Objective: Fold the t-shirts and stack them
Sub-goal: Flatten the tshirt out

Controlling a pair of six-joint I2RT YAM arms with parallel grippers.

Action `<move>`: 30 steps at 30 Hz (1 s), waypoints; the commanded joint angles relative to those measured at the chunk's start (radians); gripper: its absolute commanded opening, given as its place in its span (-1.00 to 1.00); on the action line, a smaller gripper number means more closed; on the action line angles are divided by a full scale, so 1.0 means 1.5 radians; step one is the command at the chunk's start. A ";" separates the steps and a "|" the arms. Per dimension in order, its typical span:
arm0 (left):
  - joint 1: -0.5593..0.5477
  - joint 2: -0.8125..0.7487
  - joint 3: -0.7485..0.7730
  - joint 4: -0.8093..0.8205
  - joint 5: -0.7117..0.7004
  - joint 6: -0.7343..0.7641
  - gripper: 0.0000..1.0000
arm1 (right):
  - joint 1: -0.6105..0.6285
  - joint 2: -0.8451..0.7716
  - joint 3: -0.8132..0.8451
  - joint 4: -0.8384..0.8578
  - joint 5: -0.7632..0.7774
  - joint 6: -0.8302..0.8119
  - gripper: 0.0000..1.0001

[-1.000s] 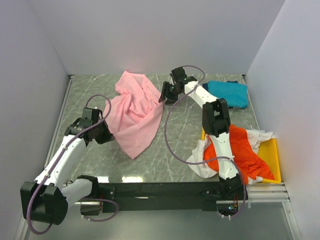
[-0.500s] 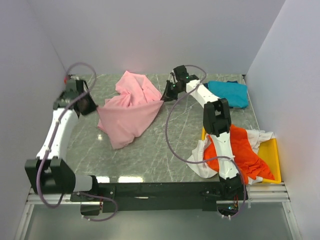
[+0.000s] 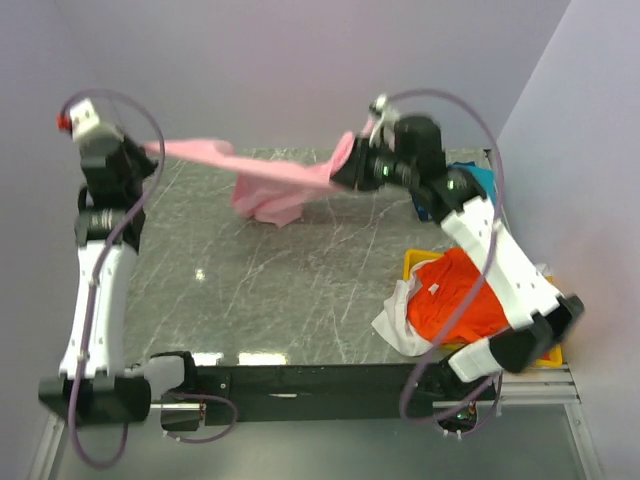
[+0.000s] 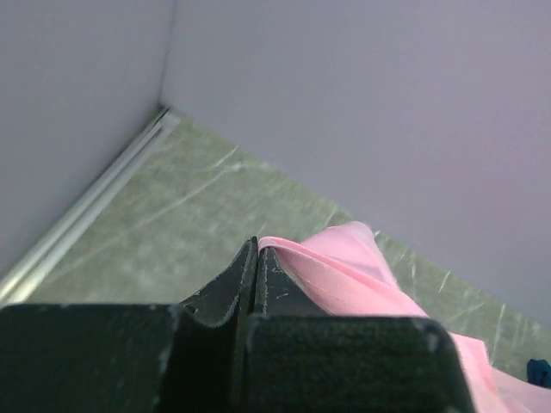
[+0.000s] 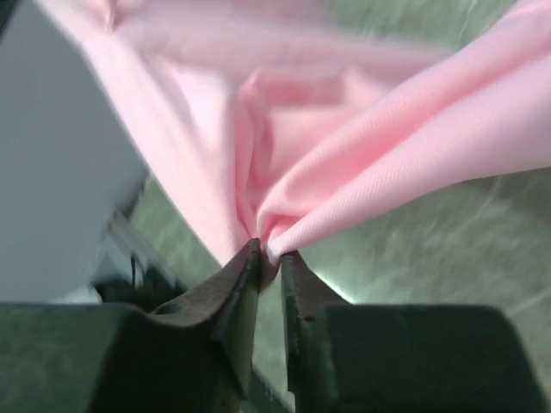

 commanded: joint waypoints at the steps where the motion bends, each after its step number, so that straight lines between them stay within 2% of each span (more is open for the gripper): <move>1: 0.014 -0.103 -0.219 0.106 -0.053 -0.043 -0.99 | 0.043 -0.020 -0.214 -0.053 0.062 -0.034 -0.52; 2: 0.014 -0.152 -0.259 0.103 -0.048 -0.052 -0.99 | 0.046 -0.026 -0.299 -0.054 0.059 -0.023 -0.47; 4: 0.014 -0.211 -0.353 0.086 -0.025 -0.067 -0.99 | 0.050 -0.044 -0.369 -0.057 0.067 -0.018 -0.39; 6: 0.014 -0.233 -0.390 0.048 0.018 -0.077 -0.99 | 0.049 -0.056 -0.424 -0.054 0.075 -0.018 -0.30; 11: 0.014 -0.240 -0.450 -0.003 0.027 -0.082 -0.99 | 0.020 -0.007 -0.322 -0.095 0.124 -0.033 -0.11; 17: 0.014 -0.199 -0.445 -0.012 0.029 -0.053 -0.99 | -0.078 0.077 -0.240 -0.054 0.056 0.011 -0.07; 30: 0.014 -0.174 -0.456 0.000 0.048 -0.054 -0.99 | -0.078 0.263 -0.183 0.045 -0.041 -0.050 -0.07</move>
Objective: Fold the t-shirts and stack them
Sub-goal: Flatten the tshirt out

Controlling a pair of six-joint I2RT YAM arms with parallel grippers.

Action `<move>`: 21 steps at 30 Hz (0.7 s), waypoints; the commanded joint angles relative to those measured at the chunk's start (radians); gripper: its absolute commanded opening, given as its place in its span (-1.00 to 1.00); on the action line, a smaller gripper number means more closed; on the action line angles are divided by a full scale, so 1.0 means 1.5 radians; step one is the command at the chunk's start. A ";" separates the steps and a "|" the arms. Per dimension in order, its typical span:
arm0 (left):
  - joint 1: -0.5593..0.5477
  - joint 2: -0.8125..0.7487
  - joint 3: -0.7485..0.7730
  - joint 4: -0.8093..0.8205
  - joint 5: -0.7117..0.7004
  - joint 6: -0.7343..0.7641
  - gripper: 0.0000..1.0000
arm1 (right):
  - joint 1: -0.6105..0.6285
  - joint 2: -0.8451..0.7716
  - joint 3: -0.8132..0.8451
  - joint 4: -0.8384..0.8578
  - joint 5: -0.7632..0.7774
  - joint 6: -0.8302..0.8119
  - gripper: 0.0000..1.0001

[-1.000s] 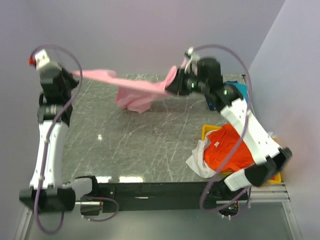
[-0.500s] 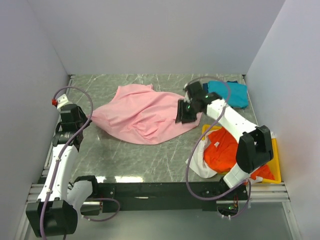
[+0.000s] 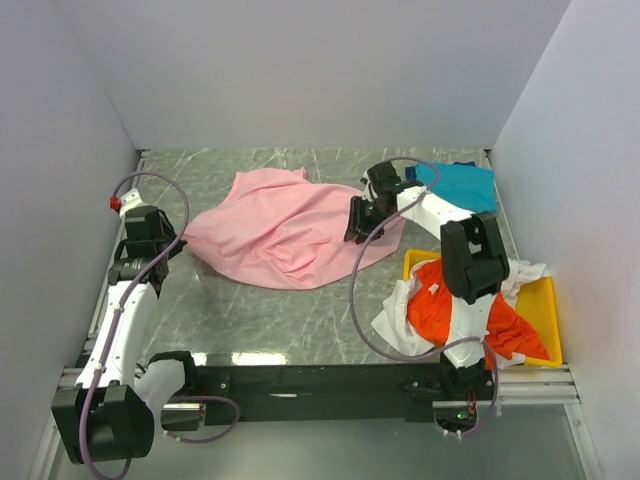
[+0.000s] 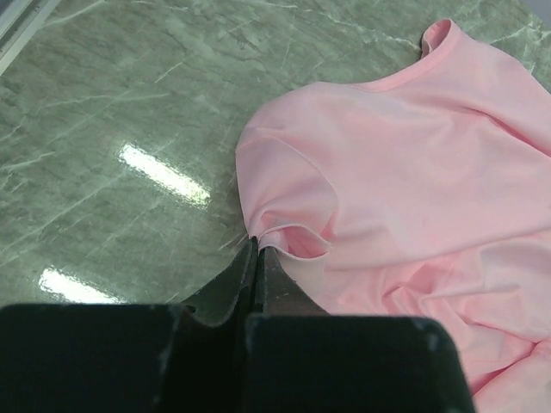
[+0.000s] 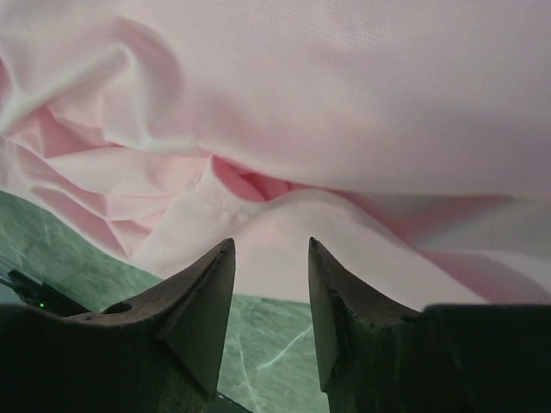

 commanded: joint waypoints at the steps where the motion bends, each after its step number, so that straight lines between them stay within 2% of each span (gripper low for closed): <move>1: 0.002 0.003 0.004 0.019 0.015 0.007 -0.99 | 0.003 0.031 0.053 0.046 -0.042 -0.031 -0.06; 9: 0.002 0.011 -0.002 0.022 0.022 0.000 -0.99 | 0.003 0.093 0.098 0.068 -0.100 -0.045 -0.03; 21: 0.002 0.020 -0.015 0.028 0.017 0.003 -0.99 | 0.035 0.116 0.081 0.047 -0.136 -0.078 -0.02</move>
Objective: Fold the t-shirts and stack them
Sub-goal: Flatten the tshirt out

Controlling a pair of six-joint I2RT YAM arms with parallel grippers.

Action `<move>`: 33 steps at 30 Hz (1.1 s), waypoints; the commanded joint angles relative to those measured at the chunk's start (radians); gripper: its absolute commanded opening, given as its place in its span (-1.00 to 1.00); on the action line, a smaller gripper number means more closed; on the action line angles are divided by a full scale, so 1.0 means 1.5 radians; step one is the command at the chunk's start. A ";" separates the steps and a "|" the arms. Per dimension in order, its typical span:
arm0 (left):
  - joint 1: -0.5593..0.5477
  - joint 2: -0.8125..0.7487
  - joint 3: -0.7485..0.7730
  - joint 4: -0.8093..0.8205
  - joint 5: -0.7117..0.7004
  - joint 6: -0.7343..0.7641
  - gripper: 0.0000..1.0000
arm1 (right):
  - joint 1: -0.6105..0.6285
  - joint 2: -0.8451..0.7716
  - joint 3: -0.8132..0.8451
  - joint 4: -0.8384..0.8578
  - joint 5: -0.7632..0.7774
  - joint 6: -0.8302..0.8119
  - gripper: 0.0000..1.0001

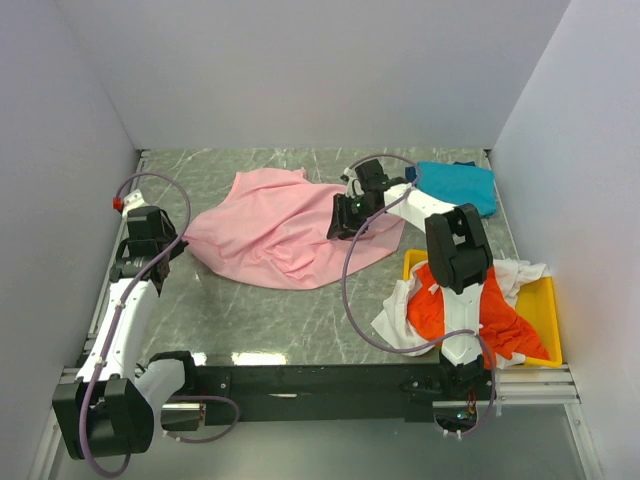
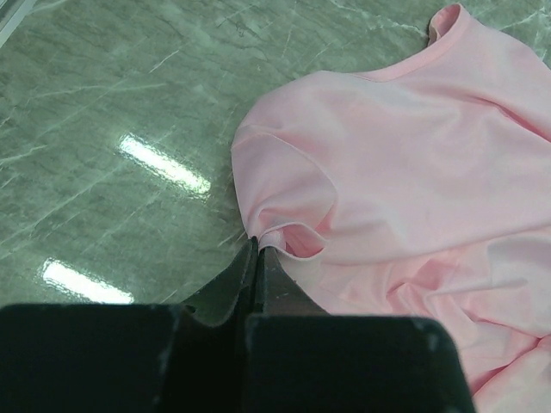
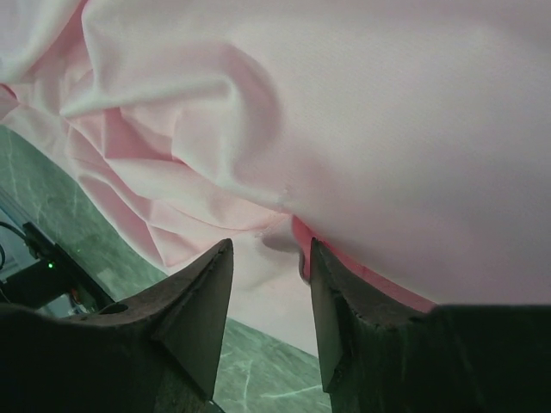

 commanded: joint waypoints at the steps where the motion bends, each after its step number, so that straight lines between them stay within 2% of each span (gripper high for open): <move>1: 0.002 0.005 -0.011 0.024 0.007 0.004 -0.99 | 0.016 0.021 0.010 -0.003 -0.019 -0.018 -0.05; 5: 0.002 0.015 -0.009 0.030 0.006 0.010 -0.99 | 0.021 0.045 0.040 -0.026 -0.022 -0.019 -0.31; 12: 0.003 0.036 -0.005 0.042 0.015 0.016 -0.99 | 0.022 0.047 0.043 -0.041 0.030 -0.038 -0.39; 14: 0.003 0.038 -0.003 0.045 0.016 0.016 -0.99 | 0.021 0.046 0.042 -0.035 0.037 -0.037 -0.64; 15: 0.003 0.040 -0.003 0.046 0.016 0.017 -0.99 | 0.021 0.045 0.044 -0.035 0.038 -0.033 -0.84; 17: 0.003 0.042 0.000 0.051 0.017 0.018 -0.99 | 0.021 0.035 0.046 -0.029 0.040 -0.023 -1.00; 22: 0.003 0.085 0.036 0.075 0.021 0.019 -0.99 | 0.011 -0.012 0.081 -0.038 0.051 -0.002 -1.00; 25: 0.012 0.133 0.110 0.081 0.004 0.026 -0.99 | -0.007 -0.049 0.145 -0.070 0.061 0.004 -1.00; 28: 0.035 0.190 0.226 0.082 -0.005 0.035 -0.99 | -0.031 -0.087 0.232 -0.099 0.072 0.005 -1.00; 29: 0.051 0.205 0.300 0.079 -0.017 0.036 -0.99 | -0.037 -0.097 0.255 -0.104 0.075 0.007 -1.00; 33: 0.098 0.274 0.480 0.069 -0.020 0.008 -0.99 | -0.069 -0.149 0.355 -0.095 0.079 0.031 -1.00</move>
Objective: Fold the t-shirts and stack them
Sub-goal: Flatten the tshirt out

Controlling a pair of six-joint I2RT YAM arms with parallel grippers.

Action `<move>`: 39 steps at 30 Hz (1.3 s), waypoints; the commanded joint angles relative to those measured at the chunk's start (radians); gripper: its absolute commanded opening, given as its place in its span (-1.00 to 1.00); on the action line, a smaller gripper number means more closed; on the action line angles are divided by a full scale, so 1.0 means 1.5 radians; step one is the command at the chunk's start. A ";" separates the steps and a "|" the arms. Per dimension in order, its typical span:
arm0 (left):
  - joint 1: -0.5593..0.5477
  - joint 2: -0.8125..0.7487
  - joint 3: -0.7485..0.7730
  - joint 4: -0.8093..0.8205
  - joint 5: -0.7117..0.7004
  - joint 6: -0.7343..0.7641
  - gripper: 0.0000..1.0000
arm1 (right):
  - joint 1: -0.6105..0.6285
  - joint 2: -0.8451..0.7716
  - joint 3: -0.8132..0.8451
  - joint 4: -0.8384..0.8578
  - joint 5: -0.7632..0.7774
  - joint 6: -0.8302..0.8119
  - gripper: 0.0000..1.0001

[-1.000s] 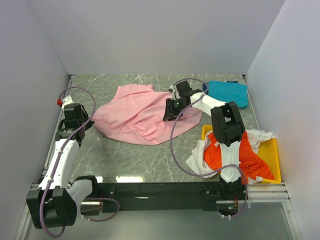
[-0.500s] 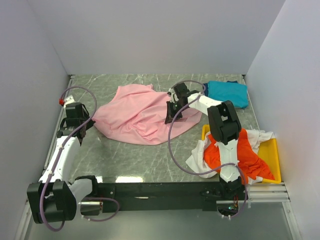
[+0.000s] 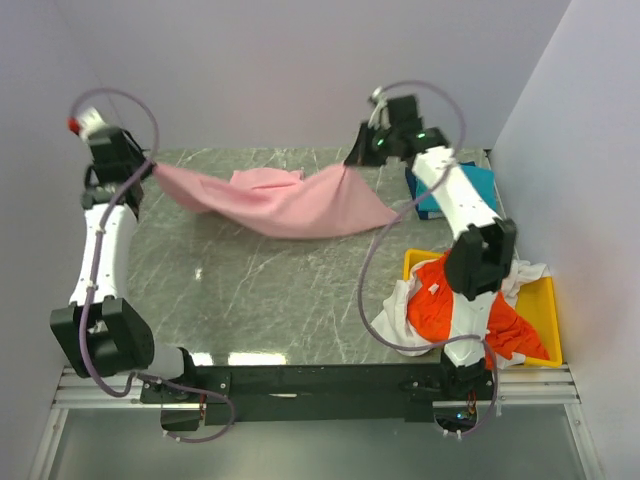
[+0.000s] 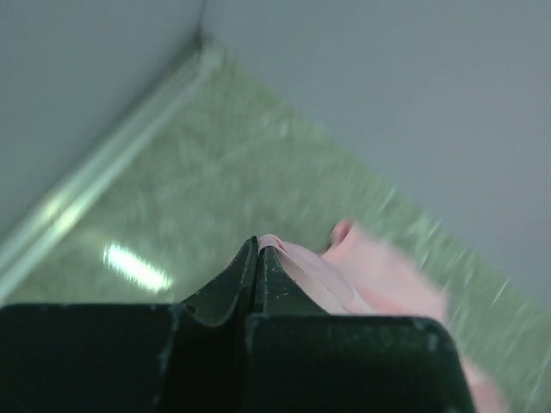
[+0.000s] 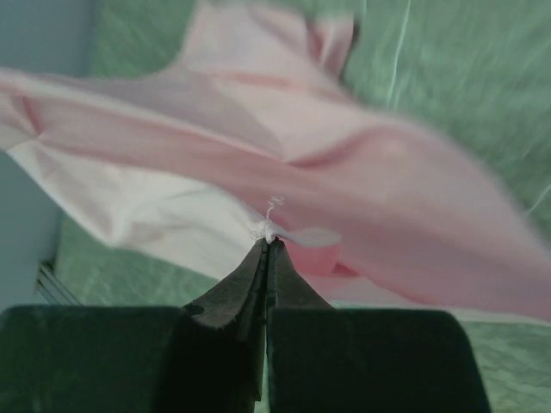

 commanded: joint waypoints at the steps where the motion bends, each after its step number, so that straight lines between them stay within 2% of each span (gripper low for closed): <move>1: 0.041 0.017 0.161 0.044 -0.021 -0.017 -0.99 | -0.030 -0.123 0.090 0.022 0.013 0.023 -1.00; 2: 0.050 0.022 0.214 0.047 -0.019 -0.030 -0.99 | -0.037 -0.136 0.098 0.033 0.015 0.024 -1.00; 5: 0.056 0.016 0.271 0.077 0.000 -0.036 -0.99 | -0.042 -0.200 0.105 0.079 0.025 0.016 -1.00; 8: 0.056 -0.031 0.264 0.110 -0.004 -0.035 -0.99 | -0.041 -0.286 0.066 0.148 0.036 -0.010 -1.00; 10: 0.056 -0.089 0.239 0.155 -0.024 -0.030 -0.99 | -0.041 -0.367 0.000 0.216 0.053 -0.030 -1.00; 13: 0.056 -0.190 0.139 0.246 -0.031 -0.017 -0.99 | -0.042 -0.476 -0.120 0.300 0.078 -0.045 -1.00; 16: 0.053 -0.297 -0.002 0.279 -0.020 -0.023 -0.99 | -0.041 -0.557 -0.258 0.319 0.103 -0.032 -1.00; 17: 0.038 -0.321 -0.078 0.276 -0.036 -0.023 -0.99 | -0.041 -0.572 -0.296 0.308 0.115 -0.021 -1.00; 20: 0.018 -0.408 -0.206 0.207 -0.039 -0.057 -0.99 | -0.041 -0.599 -0.488 0.234 0.140 0.067 -1.00; 23: 0.007 -0.450 -0.310 0.131 0.001 -0.096 -0.99 | -0.040 -0.596 -0.628 0.125 0.182 0.151 -0.99; 24: 0.006 -0.459 -0.332 0.113 0.009 -0.106 -0.99 | -0.040 -0.578 -0.654 0.095 0.196 0.166 -0.78; 26: 0.006 -0.477 -0.377 0.052 0.028 -0.127 -0.99 | -0.041 -0.547 -0.699 0.013 0.216 0.183 -0.52; 28: 0.004 -0.489 -0.403 0.024 0.038 -0.135 -0.99 | -0.041 -0.496 -0.706 -0.016 0.209 0.178 -0.41; 32: -0.003 -0.508 -0.426 0.002 0.063 -0.130 -0.99 | -0.041 -0.436 -0.648 0.015 0.160 0.140 0.22; 39: -0.005 -0.511 -0.427 -0.009 0.076 -0.129 -0.99 | -0.041 -0.297 -0.522 0.086 0.104 0.101 0.20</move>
